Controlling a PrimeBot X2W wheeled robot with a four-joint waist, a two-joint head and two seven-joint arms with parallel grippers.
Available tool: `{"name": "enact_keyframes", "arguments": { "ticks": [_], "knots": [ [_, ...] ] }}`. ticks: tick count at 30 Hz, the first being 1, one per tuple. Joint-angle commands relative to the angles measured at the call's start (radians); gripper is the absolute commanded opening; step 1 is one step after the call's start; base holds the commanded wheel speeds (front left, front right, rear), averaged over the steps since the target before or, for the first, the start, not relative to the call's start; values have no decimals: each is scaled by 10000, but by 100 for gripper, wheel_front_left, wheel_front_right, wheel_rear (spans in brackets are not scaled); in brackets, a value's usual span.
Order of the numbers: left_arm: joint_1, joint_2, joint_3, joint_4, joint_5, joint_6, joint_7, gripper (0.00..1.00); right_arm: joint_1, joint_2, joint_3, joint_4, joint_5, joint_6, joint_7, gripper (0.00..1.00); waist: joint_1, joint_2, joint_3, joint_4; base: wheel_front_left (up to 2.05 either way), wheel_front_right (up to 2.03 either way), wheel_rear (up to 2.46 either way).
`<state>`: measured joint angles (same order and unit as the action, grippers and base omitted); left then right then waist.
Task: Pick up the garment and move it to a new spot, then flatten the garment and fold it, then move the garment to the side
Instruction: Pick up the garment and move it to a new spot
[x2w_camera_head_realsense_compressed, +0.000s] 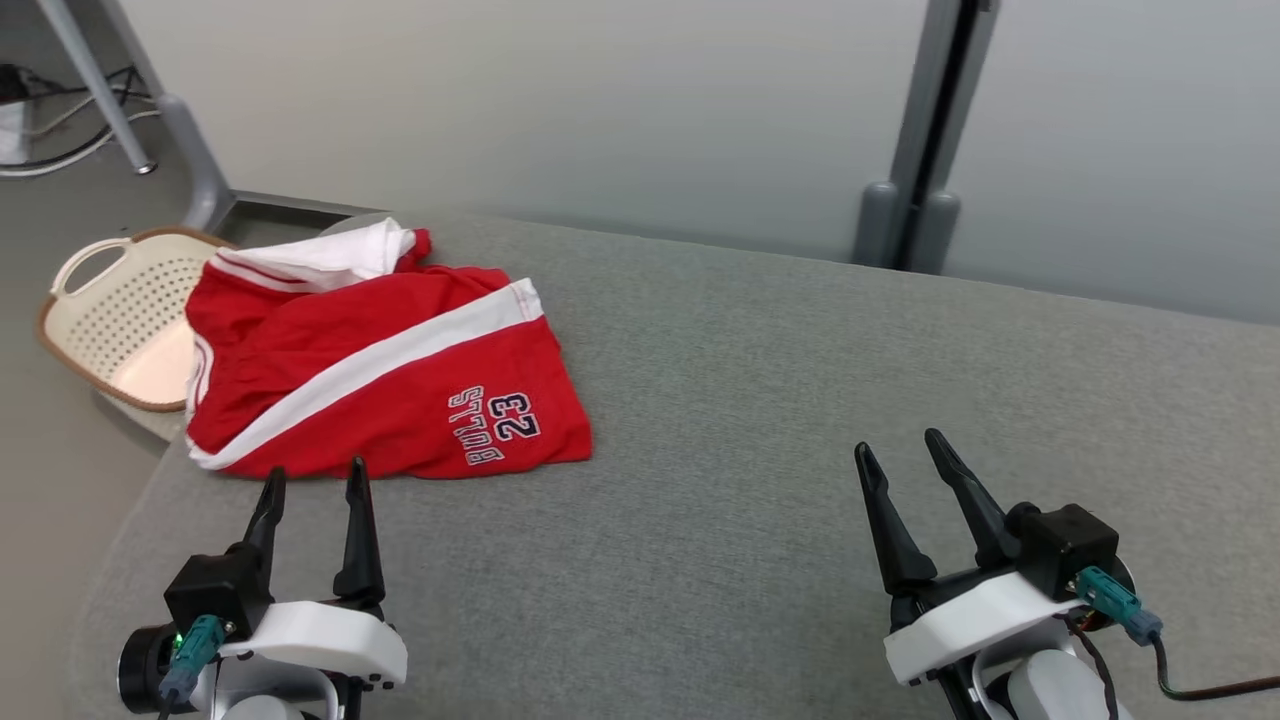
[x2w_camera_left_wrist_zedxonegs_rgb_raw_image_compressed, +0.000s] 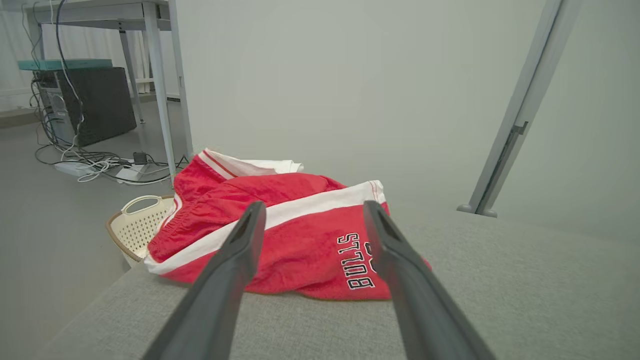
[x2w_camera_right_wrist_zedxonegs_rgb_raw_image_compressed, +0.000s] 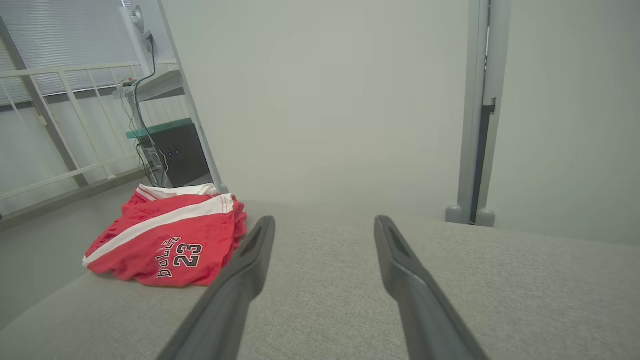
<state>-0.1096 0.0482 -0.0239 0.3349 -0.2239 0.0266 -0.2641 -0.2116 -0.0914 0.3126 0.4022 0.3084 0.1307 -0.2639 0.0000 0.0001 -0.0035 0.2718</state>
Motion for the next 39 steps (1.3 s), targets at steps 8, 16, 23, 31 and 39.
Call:
{"name": "enact_keyframes", "arguments": {
  "ticks": [8,16,23,31,39],
  "knots": [
    [114,51,569,5,-55,2,-7,100,-47,16,107,-14,71,0,-10,100,0,-1,-6,1624,0,0,0],
    [-328,234,779,225,-393,-477,382,100,-177,30,186,36,81,0,-10,100,0,-1,102,1565,0,0,0],
    [-1924,1041,852,192,-1223,-1008,3252,100,-461,-100,310,-19,51,0,-10,100,0,-1,501,908,0,0,0],
    [-3867,2191,888,985,-1941,-1327,5670,100,-1078,-240,509,-140,-14,0,-10,100,0,-1,1526,-300,0,0,0],
    [-5370,3114,648,2941,-3132,-1572,7205,100,-1754,-369,790,-384,28,0,-10,100,0,-1,2478,-1624,0,0,0]
  ]
}}
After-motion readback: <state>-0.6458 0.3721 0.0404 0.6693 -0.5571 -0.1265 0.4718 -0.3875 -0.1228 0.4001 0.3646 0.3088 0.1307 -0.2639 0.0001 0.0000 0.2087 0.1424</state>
